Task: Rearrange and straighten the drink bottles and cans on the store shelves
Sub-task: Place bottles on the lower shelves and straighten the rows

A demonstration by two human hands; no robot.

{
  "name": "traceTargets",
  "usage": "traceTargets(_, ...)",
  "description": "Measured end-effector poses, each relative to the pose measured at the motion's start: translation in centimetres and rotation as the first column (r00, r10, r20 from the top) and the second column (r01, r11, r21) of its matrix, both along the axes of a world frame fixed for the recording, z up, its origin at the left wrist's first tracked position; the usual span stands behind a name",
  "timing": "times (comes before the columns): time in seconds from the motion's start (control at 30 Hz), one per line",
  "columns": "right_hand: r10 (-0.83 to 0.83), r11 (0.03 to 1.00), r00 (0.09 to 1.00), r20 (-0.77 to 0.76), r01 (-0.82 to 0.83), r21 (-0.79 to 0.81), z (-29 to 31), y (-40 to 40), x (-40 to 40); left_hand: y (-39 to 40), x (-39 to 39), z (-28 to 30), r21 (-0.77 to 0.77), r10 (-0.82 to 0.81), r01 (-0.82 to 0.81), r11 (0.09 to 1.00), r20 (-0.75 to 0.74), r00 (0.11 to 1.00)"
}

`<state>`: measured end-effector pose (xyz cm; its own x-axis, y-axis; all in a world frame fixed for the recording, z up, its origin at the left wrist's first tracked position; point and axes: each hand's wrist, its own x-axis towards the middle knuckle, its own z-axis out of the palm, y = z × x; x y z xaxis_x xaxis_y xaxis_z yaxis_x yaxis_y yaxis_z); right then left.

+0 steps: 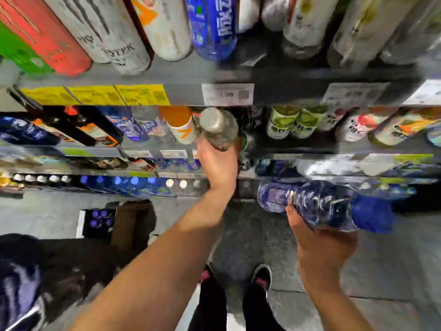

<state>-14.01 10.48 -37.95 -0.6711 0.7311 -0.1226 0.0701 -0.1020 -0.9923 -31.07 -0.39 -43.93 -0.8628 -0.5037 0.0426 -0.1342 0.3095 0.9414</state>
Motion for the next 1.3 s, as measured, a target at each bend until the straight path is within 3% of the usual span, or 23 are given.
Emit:
traceTargets(0.1,0.004,0.997,1.0,-0.017,-0.005,-0.081,-0.6,0.7,0.4,1.5,-0.9,0.5,-0.076,0.004,-0.007,0.997,-0.041,0.999)
traceTargets(0.17,0.058,0.998,0.997,0.042,-0.056,-0.039,-1.0,1.2,0.5,1.9,-1.5,-0.5,-0.151,0.017,-0.028,0.988,-0.074,0.997)
traceTargets(0.3,0.081,0.997,0.991,0.107,-0.081,-0.005,-1.7,2.0,1.1,1.9,-2.2,-0.8,-0.046,0.029,-0.031,0.998,-0.037,0.999)
traceTargets(0.47,0.14,0.985,0.981,0.133,-0.151,0.078,-1.1,2.1,1.1,2.8,-3.3,0.3,-0.081,0.008,-0.006,0.997,0.026,1.0)
traceTargets(0.63,0.184,0.976,0.974,0.136,-0.197,0.092,-1.7,1.5,0.9,2.8,-4.4,-0.6,-0.008,0.0,0.001,1.0,0.074,0.997)
traceTargets(0.87,0.179,0.977,0.97,0.167,-0.195,0.084,-1.5,0.1,1.1,2.8,-4.7,-1.7,-0.134,0.05,-0.061,0.989,-0.079,0.996)
traceTargets(1.0,0.167,0.982,0.977,0.131,-0.177,0.072,-1.1,-1.0,1.1,1.1,-3.3,-1.3,-0.047,0.045,-0.049,0.998,-0.099,0.994)
traceTargets(1.2,0.178,0.98,0.965,0.192,-0.191,0.05,-2.1,-2.9,0.3,-5.4,-2.4,-3.4,0.016,0.21,-0.209,0.978,-0.097,0.973)
traceTargets(1.3,0.221,0.972,0.951,0.217,-0.232,0.028,-2.7,-4.1,-0.2,-7.2,-3.5,-4.6,0.013,0.195,-0.195,0.981,-0.069,0.978)
